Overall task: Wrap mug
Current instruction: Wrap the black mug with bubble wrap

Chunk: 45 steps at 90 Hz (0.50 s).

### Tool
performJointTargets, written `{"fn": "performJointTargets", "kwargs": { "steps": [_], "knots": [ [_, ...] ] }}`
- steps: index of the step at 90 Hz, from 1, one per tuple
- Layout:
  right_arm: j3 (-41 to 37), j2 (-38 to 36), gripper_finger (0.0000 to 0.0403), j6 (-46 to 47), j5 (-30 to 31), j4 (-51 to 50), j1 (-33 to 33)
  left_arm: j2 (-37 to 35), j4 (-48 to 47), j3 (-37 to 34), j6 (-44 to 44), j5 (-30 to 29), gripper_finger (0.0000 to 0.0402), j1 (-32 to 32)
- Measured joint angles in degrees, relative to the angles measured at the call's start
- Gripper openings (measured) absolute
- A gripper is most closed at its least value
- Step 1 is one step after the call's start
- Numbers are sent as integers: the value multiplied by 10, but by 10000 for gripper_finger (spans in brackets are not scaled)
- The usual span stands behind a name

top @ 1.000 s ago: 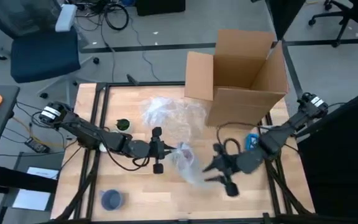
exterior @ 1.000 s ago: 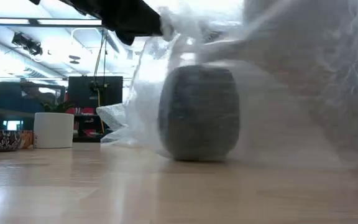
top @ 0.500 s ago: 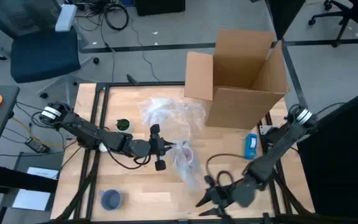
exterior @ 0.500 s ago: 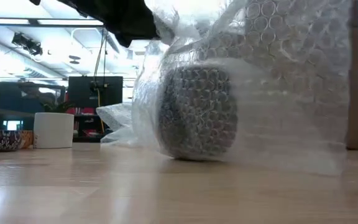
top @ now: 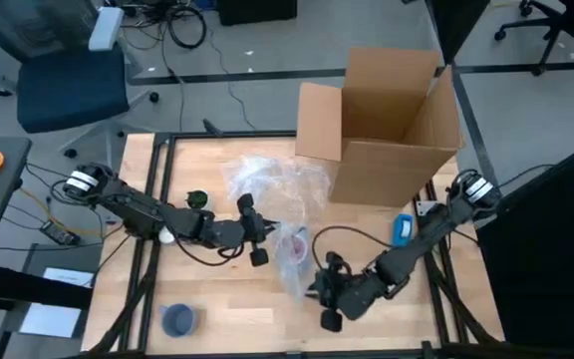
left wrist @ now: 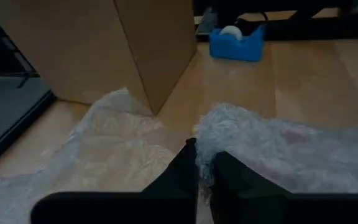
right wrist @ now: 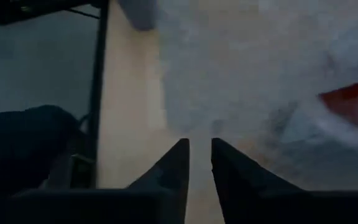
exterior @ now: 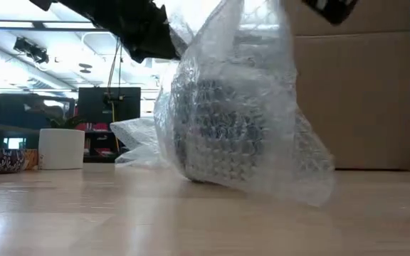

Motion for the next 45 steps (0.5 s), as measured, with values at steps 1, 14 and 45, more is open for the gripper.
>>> {"fn": "performJointTargets", "kwargs": {
  "steps": [1, 14, 45],
  "knots": [
    [0, 0, 33, -4, 0, 0, -3, 0, 0, 0, 0, 0, 0, 0],
    [0, 0, 18, -42, 15, -1, -42, 0, -3, 0, -8, 0, 0, 0],
    [0, -40, 29, -80, -75, -15, -71, 0, -37, 0, -24, 2, 0, 0]
  ]
}}
